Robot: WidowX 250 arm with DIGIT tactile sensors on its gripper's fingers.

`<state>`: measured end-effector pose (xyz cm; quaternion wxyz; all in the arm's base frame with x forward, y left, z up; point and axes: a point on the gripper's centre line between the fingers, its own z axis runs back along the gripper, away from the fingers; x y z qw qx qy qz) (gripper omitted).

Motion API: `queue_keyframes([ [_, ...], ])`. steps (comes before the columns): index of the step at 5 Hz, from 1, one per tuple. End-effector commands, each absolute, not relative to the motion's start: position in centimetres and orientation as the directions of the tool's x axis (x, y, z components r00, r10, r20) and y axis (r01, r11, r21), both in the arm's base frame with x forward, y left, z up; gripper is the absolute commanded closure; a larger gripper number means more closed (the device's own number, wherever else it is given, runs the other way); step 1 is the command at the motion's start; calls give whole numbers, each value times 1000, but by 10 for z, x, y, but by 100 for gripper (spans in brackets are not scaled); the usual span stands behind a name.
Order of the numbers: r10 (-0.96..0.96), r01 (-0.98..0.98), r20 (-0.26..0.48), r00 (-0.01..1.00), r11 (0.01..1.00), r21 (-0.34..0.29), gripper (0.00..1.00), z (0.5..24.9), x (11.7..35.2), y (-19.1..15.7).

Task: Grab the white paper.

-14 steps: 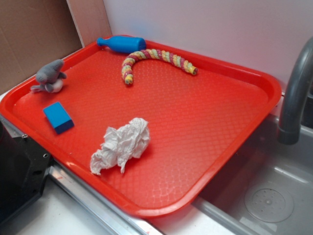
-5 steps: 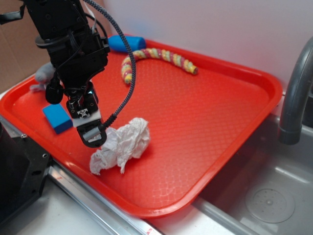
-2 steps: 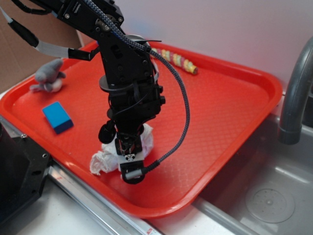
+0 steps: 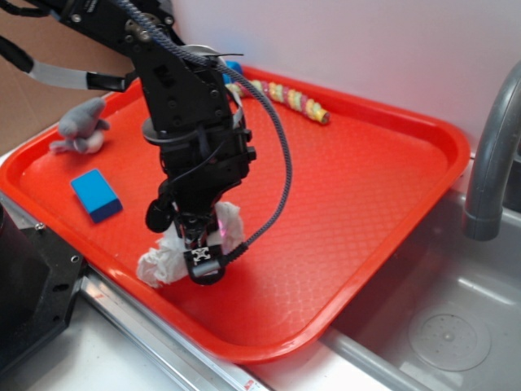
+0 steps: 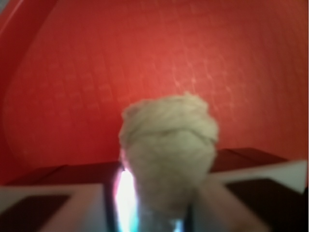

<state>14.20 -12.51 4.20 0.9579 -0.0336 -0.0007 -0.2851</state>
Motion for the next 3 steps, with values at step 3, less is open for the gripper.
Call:
queue_keyframes([
  [3, 178, -179, 88, 980, 984, 6, 100, 213, 90, -11],
])
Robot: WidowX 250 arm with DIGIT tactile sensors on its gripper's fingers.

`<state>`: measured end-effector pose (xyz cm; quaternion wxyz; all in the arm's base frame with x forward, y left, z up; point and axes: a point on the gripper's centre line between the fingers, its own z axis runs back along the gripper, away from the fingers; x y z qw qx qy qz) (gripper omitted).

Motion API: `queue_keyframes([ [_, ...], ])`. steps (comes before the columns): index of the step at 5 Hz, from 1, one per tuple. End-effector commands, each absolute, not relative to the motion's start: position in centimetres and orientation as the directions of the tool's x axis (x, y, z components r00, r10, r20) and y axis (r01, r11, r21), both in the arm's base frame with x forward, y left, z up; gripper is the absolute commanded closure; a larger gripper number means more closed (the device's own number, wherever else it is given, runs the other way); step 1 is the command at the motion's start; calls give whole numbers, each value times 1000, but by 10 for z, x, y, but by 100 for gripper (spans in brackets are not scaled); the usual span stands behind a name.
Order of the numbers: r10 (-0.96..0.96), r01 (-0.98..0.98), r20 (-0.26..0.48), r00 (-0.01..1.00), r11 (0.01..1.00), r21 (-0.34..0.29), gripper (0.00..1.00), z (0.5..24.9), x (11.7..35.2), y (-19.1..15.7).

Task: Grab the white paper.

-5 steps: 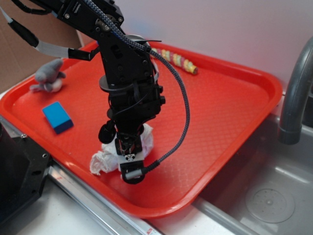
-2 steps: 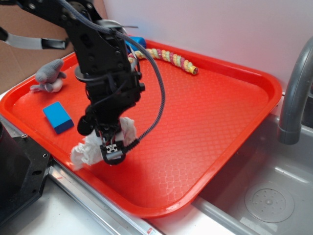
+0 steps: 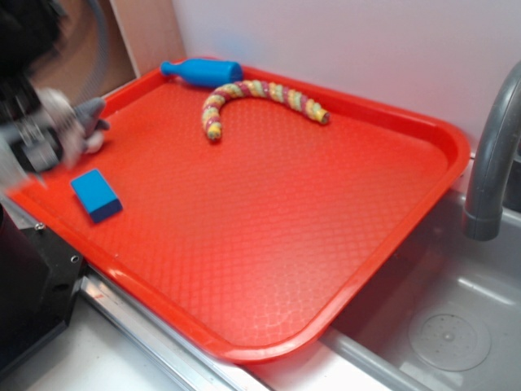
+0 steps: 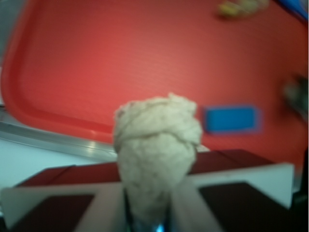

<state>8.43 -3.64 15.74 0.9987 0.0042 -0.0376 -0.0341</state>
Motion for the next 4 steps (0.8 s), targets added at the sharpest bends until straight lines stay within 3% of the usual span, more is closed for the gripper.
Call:
queue_keyframes([
  [1, 223, -224, 19, 975, 973, 56, 100, 215, 143, -8],
  [2, 218, -212, -41, 975, 972, 105, 100, 207, 194, -16],
  [4, 174, -174, 12, 985, 981, 88, 100, 211, 225, -17],
])
